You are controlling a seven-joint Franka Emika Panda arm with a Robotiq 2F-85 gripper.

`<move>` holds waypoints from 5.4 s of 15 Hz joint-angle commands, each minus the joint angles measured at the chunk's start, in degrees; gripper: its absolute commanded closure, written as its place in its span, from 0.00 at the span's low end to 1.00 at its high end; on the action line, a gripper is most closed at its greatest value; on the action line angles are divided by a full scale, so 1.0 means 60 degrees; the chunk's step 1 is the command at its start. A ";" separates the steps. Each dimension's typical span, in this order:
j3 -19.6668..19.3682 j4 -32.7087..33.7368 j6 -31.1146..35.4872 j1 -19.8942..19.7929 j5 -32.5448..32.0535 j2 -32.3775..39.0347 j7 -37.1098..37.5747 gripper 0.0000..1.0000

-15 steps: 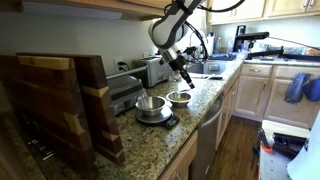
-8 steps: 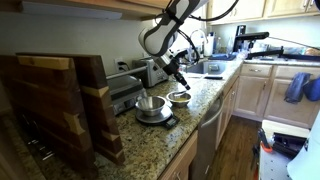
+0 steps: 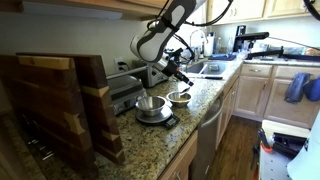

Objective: Use the silver spoon to spoon out some of the contents from the bowl on the right into the bowl on the left

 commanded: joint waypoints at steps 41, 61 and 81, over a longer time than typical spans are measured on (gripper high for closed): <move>0.0625 -0.0384 -0.0474 0.0449 -0.3721 0.1416 -0.0090 0.97; 0.0977 -0.0270 0.1596 -0.0143 -0.1397 0.1084 -0.0326 0.97; 0.0846 -0.1138 0.2674 -0.0276 0.0223 -0.0263 -0.0292 0.97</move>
